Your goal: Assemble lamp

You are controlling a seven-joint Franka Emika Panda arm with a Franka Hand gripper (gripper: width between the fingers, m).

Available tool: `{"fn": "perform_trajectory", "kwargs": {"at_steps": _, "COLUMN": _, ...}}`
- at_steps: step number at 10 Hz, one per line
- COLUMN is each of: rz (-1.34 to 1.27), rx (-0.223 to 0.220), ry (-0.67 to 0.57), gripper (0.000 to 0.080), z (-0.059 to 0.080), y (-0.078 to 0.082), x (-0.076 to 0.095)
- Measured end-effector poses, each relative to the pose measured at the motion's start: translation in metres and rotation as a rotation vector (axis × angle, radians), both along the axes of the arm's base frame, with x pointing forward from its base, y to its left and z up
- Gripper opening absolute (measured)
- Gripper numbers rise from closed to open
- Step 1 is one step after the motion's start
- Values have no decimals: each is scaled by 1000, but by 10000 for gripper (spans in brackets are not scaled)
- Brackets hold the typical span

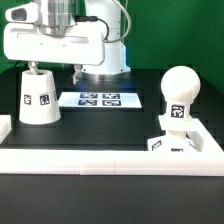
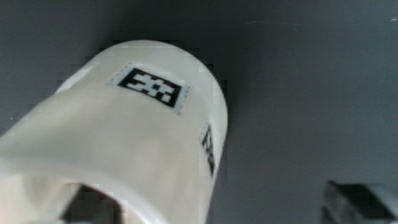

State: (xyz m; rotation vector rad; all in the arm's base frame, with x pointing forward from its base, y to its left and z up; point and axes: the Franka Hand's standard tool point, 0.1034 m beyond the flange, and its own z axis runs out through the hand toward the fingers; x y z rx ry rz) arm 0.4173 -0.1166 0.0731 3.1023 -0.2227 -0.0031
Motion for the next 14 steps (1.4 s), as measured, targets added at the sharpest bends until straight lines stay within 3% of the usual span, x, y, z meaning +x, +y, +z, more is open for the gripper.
{"fn": "perform_trajectory", "kwargs": {"at_steps": 1, "rz": 0, "rx": 0, "ry": 0, "gripper": 435, "z": 0, "y": 0, "x": 0}}
{"fn": "perform_trajectory", "kwargs": {"at_steps": 2, "rz": 0, "rx": 0, "ry": 0, "gripper": 252, "z": 0, "y": 0, "x": 0}}
{"fn": "perform_trajectory", "kwargs": {"at_steps": 3, "rz": 0, "rx": 0, "ry": 0, "gripper": 118, "z": 0, "y": 0, "x": 0}}
{"fn": "perform_trajectory", "kwargs": {"at_steps": 4, "rz": 1, "rx": 0, "ry": -2, "gripper": 118, "z": 1, "y": 0, "x": 1}}
{"fn": "perform_trajectory", "kwargs": {"at_steps": 5, "rz": 0, "rx": 0, "ry": -3, "gripper": 43, "z": 1, "y": 0, "x": 1}}
{"fn": "perform_trajectory", "kwargs": {"at_steps": 10, "rz": -1, "rx": 2, "ry": -4, "gripper": 43, "z": 3, "y": 5, "x": 4}}
{"fn": "perform_trajectory", "kwargs": {"at_steps": 14, "rz": -24, "rx": 33, "ry": -11, "gripper": 44, "z": 25, "y": 43, "x": 24}}
